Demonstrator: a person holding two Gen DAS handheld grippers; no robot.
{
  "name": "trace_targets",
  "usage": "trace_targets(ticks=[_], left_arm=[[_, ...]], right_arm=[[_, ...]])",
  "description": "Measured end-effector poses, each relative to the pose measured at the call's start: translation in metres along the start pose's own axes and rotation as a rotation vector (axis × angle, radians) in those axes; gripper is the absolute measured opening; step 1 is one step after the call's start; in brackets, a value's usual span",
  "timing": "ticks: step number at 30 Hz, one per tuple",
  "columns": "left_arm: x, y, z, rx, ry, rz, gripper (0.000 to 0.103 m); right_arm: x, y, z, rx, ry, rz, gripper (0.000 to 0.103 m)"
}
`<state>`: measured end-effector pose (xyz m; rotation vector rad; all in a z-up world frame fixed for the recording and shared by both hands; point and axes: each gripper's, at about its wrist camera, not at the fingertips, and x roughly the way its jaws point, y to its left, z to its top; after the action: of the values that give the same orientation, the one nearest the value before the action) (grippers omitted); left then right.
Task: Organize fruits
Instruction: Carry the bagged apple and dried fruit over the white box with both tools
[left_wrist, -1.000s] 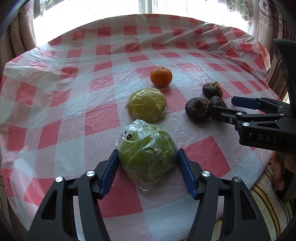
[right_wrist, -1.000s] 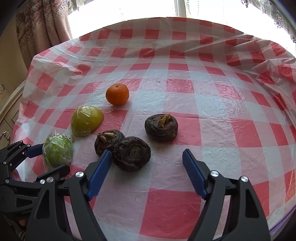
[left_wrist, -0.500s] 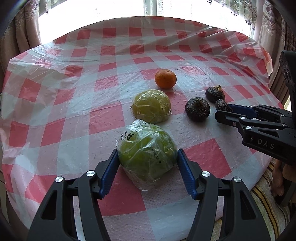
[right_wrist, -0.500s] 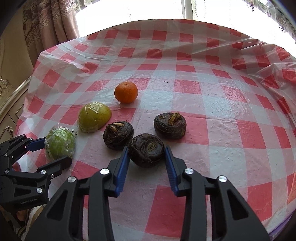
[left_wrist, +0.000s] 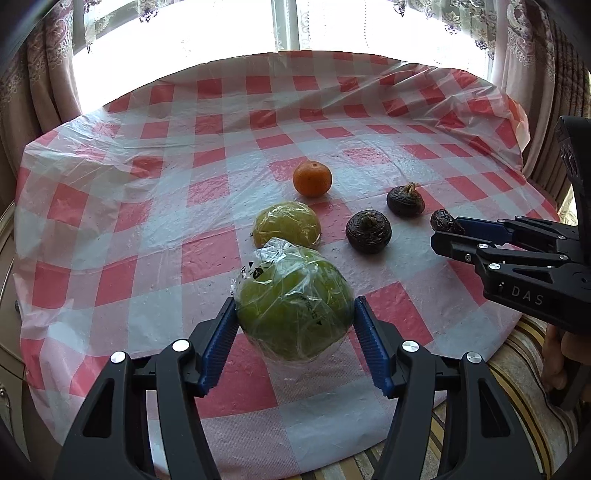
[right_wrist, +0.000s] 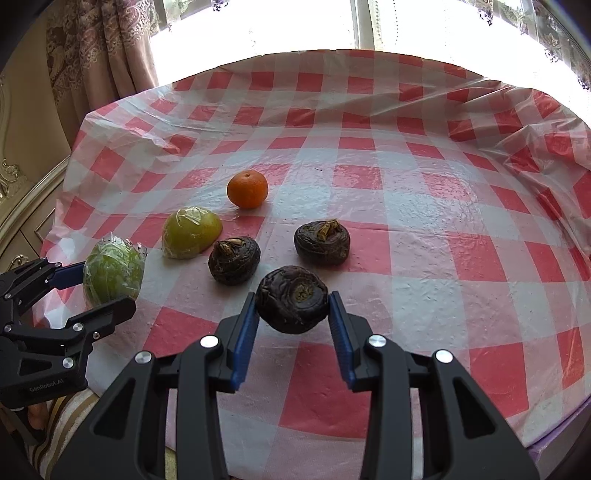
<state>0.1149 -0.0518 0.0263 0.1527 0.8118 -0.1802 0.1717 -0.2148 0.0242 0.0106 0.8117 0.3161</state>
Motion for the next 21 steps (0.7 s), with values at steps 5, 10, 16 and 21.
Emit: trace_targets(ticks=[5,10,16,21], left_arm=[[-0.010,-0.011,0.002,0.040,-0.006,-0.031,0.061],[-0.017,-0.024,0.003,0.081,-0.003,-0.056,0.061],[-0.027,-0.038,0.007,0.139,-0.010,-0.079,0.061],[-0.034,-0.055,0.013,0.203,-0.008,-0.114,0.061]], right_arm=[[-0.015,-0.006,-0.006,0.010,-0.007,-0.009,0.038],[-0.034,-0.012,-0.017,0.014,-0.012,-0.013,0.038],[-0.057,-0.023,-0.031,0.022,-0.015,-0.023,0.038],[-0.074,-0.035,-0.042,0.031,-0.014,-0.040,0.038]])
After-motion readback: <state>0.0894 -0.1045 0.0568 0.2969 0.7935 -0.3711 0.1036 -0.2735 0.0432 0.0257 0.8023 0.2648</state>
